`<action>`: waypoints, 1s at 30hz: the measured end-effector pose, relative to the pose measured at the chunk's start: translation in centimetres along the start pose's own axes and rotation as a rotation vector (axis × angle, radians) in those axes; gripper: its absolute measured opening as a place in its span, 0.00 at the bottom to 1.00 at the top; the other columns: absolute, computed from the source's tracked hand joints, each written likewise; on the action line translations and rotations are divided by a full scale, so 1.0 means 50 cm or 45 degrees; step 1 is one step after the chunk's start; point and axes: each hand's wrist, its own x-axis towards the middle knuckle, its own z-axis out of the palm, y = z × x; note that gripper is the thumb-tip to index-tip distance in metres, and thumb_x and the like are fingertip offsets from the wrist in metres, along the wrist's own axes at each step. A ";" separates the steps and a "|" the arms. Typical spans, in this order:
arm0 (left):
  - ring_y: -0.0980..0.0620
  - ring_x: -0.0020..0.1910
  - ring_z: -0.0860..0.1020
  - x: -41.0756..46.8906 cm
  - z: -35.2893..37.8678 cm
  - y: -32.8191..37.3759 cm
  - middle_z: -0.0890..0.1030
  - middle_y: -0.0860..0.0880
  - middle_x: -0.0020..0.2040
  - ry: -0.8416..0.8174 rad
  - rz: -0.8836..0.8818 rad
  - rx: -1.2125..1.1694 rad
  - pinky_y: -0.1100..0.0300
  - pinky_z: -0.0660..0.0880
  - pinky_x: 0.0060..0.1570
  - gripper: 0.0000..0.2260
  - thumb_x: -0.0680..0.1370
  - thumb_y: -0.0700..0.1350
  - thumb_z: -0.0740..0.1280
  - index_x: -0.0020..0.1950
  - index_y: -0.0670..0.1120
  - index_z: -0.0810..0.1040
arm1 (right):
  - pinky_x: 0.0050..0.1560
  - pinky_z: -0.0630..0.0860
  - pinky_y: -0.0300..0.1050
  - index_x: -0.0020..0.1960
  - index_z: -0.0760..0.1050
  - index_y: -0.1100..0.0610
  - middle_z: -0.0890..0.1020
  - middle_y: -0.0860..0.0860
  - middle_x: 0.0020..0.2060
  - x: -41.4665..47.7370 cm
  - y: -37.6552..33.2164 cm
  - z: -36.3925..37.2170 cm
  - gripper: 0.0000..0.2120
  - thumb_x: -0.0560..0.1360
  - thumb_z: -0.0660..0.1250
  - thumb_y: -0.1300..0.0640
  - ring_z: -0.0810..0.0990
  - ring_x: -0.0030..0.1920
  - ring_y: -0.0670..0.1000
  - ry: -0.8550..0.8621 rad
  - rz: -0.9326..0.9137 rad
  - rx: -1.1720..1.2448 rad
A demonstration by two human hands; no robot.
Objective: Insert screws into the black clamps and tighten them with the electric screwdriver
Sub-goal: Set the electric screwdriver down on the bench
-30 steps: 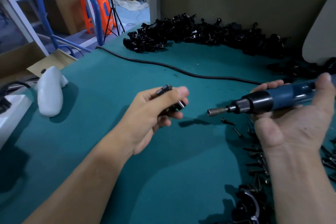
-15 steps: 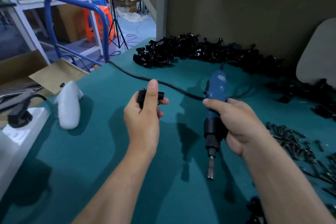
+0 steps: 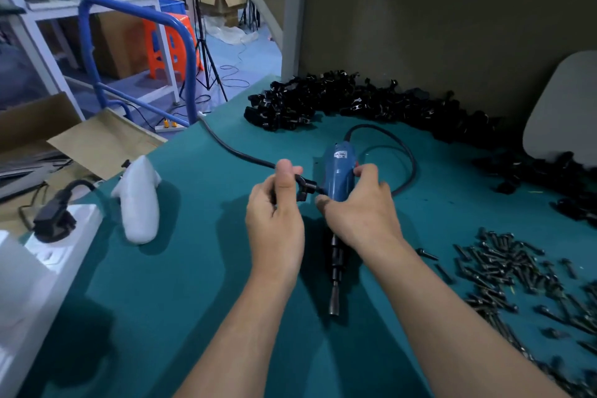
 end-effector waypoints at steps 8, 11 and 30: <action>0.53 0.36 0.70 -0.035 0.016 0.034 0.72 0.58 0.34 -0.138 0.218 -0.024 0.49 0.71 0.40 0.15 0.79 0.67 0.62 0.38 0.60 0.71 | 0.43 0.81 0.41 0.56 0.84 0.46 0.86 0.42 0.45 -0.129 0.021 -0.074 0.16 0.81 0.62 0.62 0.82 0.42 0.43 -0.176 -0.182 0.995; 0.56 0.34 0.73 -0.089 0.031 0.063 0.76 0.58 0.35 -0.355 0.375 0.082 0.50 0.73 0.37 0.17 0.80 0.70 0.61 0.42 0.59 0.73 | 0.49 0.83 0.44 0.57 0.82 0.44 0.86 0.40 0.46 -0.187 0.060 -0.120 0.14 0.80 0.67 0.62 0.85 0.44 0.44 -0.099 -0.250 0.996; 0.64 0.46 0.83 -0.643 0.359 0.111 0.84 0.65 0.45 -1.506 0.330 0.278 0.62 0.80 0.50 0.10 0.77 0.45 0.76 0.53 0.58 0.80 | 0.50 0.78 0.38 0.52 0.79 0.43 0.83 0.40 0.40 -0.520 0.531 -0.509 0.02 0.79 0.69 0.49 0.82 0.45 0.41 1.188 0.351 0.086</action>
